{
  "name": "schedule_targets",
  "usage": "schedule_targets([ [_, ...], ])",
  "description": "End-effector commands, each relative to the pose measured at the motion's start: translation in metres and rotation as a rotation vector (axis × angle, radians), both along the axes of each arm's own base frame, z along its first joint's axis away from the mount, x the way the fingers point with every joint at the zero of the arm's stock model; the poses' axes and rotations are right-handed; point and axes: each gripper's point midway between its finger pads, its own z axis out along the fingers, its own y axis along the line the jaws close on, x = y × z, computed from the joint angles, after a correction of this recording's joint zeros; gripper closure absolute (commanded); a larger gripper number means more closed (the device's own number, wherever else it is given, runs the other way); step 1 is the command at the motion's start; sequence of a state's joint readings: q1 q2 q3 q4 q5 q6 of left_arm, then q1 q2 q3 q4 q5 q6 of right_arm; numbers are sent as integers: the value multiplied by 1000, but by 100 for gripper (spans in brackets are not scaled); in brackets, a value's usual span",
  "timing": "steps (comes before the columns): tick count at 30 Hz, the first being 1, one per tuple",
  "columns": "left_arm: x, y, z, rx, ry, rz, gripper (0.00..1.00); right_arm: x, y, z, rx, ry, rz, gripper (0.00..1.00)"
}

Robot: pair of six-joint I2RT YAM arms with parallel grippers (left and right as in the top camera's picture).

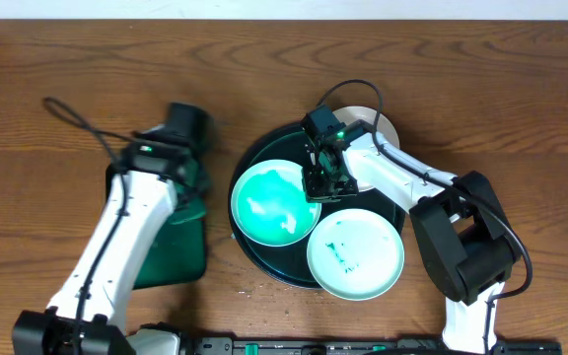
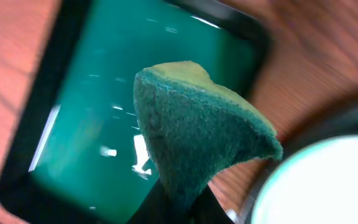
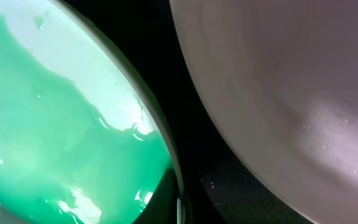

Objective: Clean dirty plates on tray and stack at the side

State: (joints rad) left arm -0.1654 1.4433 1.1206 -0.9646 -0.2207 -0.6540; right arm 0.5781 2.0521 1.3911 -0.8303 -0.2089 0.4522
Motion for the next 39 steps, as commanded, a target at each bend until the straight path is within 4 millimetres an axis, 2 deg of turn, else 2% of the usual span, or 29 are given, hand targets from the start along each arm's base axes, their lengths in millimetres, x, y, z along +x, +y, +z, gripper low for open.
schedule_targets([
  [1,-2,39,-4,42,26,98,93,-16,-5,-17,-50,45,23,99],
  [4,-3,54,-14,42,68,101,93,-15,-5,-17,-49,43,23,99],
  [11,-1,52,-58,4,204,86,93,-15,-4,-17,-48,41,23,99],
  [14,-7,52,-87,5,309,86,93,-14,-3,-17,-41,32,42,99],
  [20,-20,49,-121,-8,437,85,92,-12,7,-13,-23,1,111,99],
  [25,-20,46,-125,-27,445,85,92,-8,21,3,-18,-64,162,99],
  [29,-20,46,-125,-27,445,85,92,-1,23,21,-62,-160,188,98],
  [39,-20,46,-125,-27,444,85,92,10,20,88,-196,-443,256,99],
])
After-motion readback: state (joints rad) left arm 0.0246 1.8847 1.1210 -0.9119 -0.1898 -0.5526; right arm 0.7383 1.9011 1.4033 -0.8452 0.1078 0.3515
